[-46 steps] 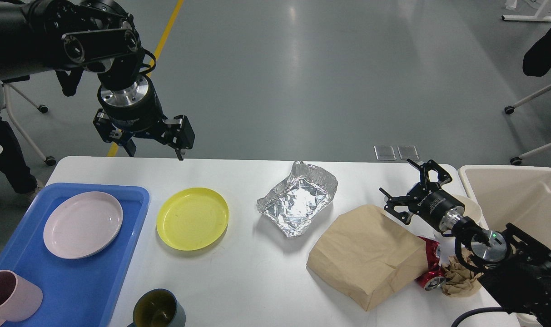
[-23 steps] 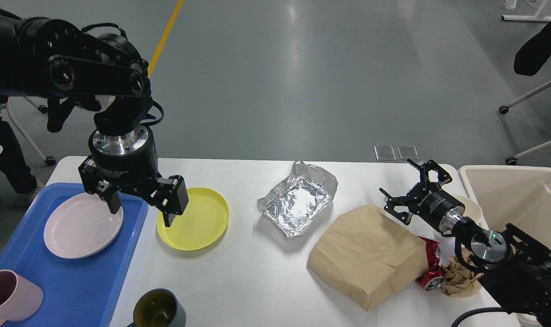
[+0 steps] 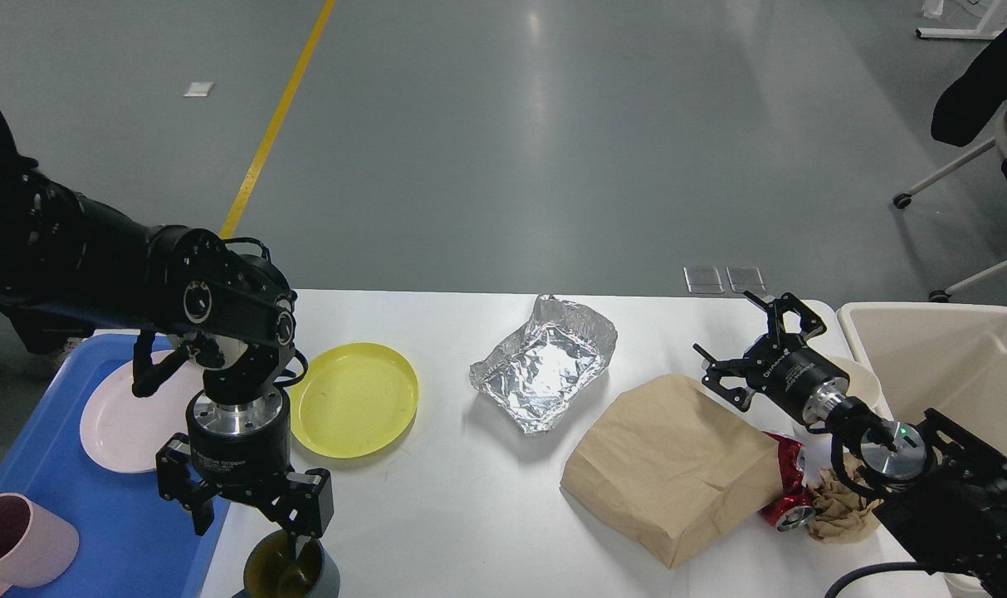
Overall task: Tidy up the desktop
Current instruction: 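Grasp the dark green cup with the left gripper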
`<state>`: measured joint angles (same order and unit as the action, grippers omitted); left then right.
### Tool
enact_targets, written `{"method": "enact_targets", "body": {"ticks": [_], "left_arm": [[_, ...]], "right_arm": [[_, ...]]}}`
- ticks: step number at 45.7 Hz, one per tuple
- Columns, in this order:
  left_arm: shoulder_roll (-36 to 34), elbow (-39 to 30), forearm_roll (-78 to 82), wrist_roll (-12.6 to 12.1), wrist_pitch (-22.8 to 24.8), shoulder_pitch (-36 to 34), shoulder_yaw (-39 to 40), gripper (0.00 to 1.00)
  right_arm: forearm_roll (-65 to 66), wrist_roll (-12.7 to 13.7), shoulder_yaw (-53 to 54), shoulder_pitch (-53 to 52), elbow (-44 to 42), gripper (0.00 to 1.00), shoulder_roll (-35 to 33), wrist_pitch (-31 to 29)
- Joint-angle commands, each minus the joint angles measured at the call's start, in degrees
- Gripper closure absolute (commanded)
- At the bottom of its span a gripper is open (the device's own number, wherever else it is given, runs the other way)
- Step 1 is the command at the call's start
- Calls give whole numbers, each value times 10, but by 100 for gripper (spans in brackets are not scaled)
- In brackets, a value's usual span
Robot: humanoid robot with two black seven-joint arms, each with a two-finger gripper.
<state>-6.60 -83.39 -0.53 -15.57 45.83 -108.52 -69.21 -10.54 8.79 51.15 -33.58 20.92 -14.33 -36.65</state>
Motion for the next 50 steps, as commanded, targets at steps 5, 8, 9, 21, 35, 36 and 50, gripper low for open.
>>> {"method": "enact_targets", "body": {"ticks": [5, 8, 9, 21, 35, 36, 50], "left_arm": [[7, 3, 18, 7, -116, 31, 0, 4], [7, 3, 18, 8, -117, 37, 5, 4], [7, 4, 18, 8, -120, 38, 7, 4], [16, 5, 11, 19, -124, 60, 22, 4], [20, 51, 12, 18, -140, 139, 38, 5], [22, 53, 12, 18, -138, 140, 38, 5], [34, 67, 11, 19, -144, 159, 38, 5]], "right_arm": [[0, 0, 0, 0, 0, 0, 0, 0], [0, 0, 0, -1, 0, 0, 0, 0], [0, 0, 0, -1, 0, 0, 0, 0], [0, 0, 0, 0, 0, 0, 0, 0], [0, 0, 0, 0, 0, 0, 0, 0], [0, 0, 0, -1, 0, 0, 0, 0], [0, 0, 0, -1, 0, 0, 0, 0]]}}
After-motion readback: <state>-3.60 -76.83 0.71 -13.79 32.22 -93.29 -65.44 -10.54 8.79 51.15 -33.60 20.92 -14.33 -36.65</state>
